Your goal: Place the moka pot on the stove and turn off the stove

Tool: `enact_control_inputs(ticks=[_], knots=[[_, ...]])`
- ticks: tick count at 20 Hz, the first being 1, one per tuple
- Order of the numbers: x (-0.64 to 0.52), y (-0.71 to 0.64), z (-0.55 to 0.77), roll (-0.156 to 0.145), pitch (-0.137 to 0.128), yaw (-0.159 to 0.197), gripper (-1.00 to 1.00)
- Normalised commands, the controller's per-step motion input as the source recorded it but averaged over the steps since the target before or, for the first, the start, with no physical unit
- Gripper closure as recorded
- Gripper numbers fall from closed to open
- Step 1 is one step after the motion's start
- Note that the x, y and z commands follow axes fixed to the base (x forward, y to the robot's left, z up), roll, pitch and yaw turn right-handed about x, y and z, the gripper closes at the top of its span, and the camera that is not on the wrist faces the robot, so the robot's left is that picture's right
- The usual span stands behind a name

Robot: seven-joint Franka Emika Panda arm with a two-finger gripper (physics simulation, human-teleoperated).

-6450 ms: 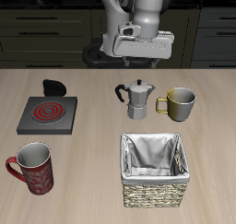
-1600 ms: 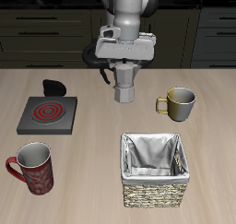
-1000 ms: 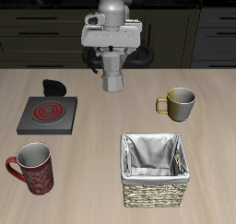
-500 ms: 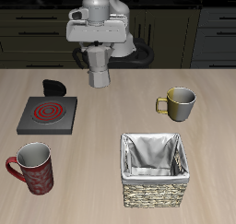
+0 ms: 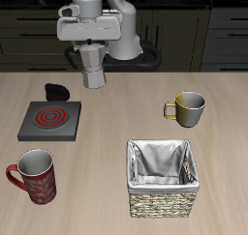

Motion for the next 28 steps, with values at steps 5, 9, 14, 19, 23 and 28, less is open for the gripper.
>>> enact_control_inputs(ticks=[5,9,14,19,23,28], knots=[[0.07,-0.27,0.05,-0.002,0.016,-0.009,1.00],[0.03,-0.29,0.06,-0.022,0.004,0.011,1.00],[0.04,-0.45,0.06,-0.043,0.014,-0.044,1.00],[-0.01,-0.39,0.08,-0.018,-0.015,-0.020,1.00],[0.00,-0.30,0.09,0.012,-0.015,0.004,1.00],[0.01,-0.26,0.04,0.010,-0.009,0.014,1.00]])
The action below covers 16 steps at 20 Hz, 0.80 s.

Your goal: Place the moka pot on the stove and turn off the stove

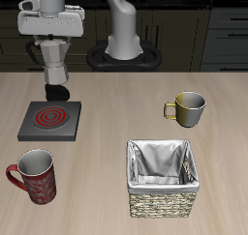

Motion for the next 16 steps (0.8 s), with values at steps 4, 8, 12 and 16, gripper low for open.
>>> enact_control_inputs(ticks=[4,8,12,16], knots=[[-0.01,-0.12,-0.01,0.047,0.011,0.018,1.00],[0.08,-0.27,-0.11,-0.041,0.012,-0.007,1.00],[0.08,-0.21,-0.12,-0.046,-0.003,-0.026,1.00],[0.07,-0.12,-0.19,-0.020,0.003,-0.037,1.00]])
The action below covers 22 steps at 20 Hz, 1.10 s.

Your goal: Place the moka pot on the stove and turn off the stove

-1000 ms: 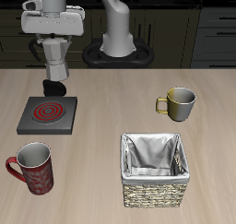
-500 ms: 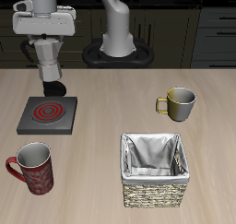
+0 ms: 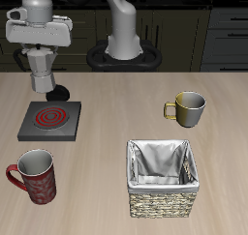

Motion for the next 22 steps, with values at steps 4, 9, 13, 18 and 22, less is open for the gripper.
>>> enact_control_inputs(ticks=[4,9,13,18,22], knots=[[0.11,-0.02,-0.12,-0.009,-0.030,-0.004,1.00],[0.14,0.08,-0.12,0.014,-0.005,-0.026,1.00],[0.12,0.06,-0.13,0.001,0.005,-0.006,1.00],[0.10,0.01,-0.13,0.000,-0.006,-0.009,1.00],[0.10,0.06,-0.28,0.017,0.016,-0.019,1.00]])
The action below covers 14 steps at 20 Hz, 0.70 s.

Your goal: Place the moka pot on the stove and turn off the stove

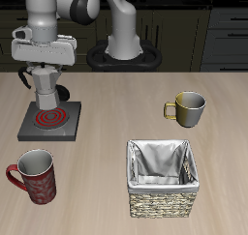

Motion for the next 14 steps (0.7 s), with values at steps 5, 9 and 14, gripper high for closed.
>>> enact_control_inputs(ticks=[5,9,14], knots=[[0.03,0.08,-0.14,0.012,0.005,-0.010,1.00],[0.07,0.05,-0.17,0.007,0.011,-0.010,1.00],[0.02,0.04,-0.16,0.004,0.019,-0.011,1.00]])
